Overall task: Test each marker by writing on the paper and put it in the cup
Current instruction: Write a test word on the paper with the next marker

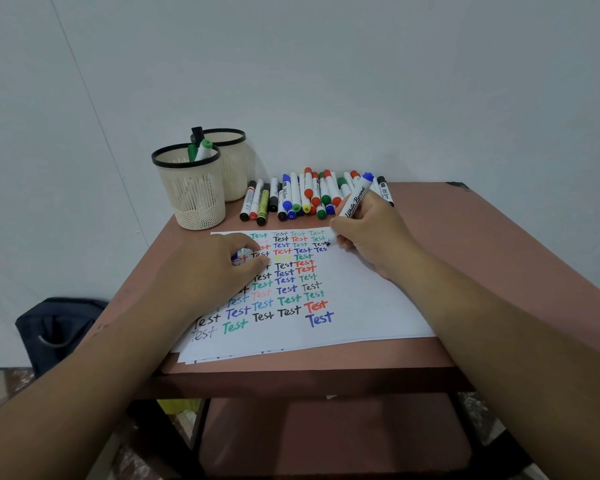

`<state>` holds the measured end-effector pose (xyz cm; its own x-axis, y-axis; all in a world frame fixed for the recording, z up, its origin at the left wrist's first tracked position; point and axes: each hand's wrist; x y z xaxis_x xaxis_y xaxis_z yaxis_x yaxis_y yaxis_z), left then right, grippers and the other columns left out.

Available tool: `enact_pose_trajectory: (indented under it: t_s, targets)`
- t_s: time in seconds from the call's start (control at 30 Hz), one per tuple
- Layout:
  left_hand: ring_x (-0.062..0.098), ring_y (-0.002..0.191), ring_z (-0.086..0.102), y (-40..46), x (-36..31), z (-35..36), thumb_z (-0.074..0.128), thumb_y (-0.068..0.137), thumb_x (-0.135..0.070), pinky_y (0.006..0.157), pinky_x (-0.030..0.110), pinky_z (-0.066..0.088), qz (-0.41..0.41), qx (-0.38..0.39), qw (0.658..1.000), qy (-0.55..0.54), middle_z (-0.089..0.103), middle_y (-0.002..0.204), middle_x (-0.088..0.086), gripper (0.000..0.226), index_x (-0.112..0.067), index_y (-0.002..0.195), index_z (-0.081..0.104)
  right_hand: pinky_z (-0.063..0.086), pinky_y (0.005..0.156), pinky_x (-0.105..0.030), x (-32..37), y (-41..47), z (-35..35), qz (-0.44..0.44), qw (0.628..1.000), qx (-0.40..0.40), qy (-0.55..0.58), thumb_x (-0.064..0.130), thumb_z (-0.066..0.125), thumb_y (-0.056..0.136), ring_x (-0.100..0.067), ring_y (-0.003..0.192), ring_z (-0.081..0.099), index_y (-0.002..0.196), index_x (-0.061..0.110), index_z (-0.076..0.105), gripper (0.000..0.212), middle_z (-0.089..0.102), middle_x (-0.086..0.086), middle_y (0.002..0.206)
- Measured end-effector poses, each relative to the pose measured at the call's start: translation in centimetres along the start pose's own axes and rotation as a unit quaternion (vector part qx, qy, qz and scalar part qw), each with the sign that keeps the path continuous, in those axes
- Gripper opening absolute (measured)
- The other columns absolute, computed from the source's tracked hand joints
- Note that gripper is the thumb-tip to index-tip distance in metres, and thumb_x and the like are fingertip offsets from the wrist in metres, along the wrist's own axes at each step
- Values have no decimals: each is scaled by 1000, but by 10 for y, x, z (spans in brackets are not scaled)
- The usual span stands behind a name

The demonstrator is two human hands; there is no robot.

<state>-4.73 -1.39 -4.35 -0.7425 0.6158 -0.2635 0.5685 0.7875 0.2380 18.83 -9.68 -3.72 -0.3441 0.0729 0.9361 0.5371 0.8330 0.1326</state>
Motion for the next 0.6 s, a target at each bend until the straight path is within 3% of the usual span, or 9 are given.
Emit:
enact_pose_trajectory:
  t_s: [0.23, 0.4, 0.6]
  targets:
    - [3, 72, 51, 0, -1, 1, 48, 91, -71, 58, 21, 36, -1, 3, 1000, -4, 53, 78, -18, 41, -48, 122, 61, 62, 73, -40, 0, 1, 0, 2, 1000, 4, -2, 6, 68, 92, -18, 70, 63, 101, 16, 58, 17, 68, -13, 87]
    - [3, 72, 52, 1, 2, 3, 47, 89, -73, 59, 24, 37, 0, -3, 1000, -7, 55, 78, -17, 43, -48, 121, 62, 54, 66, -32, -1, 2, 0, 19, 999, 20, 20, 3, 67, 90, -17, 69, 56, 99, 11, 57, 16, 60, -9, 84]
    - [4, 73, 52, 1, 1, 2, 48, 90, -71, 59, 22, 36, 2, 4, 1000, -9, 55, 80, -17, 43, -48, 123, 61, 53, 67, -34, -3, 3, -1, 7, 999, -2, 40, 4, 67, 86, -18, 67, 56, 94, 14, 59, 15, 61, -7, 79]
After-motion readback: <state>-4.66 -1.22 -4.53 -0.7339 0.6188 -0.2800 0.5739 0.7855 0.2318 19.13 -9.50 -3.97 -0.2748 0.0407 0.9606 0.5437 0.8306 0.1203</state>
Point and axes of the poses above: each hand's wrist, its own y-axis towards the middle knuckle, its own z-axis out of the palm, x = y × z
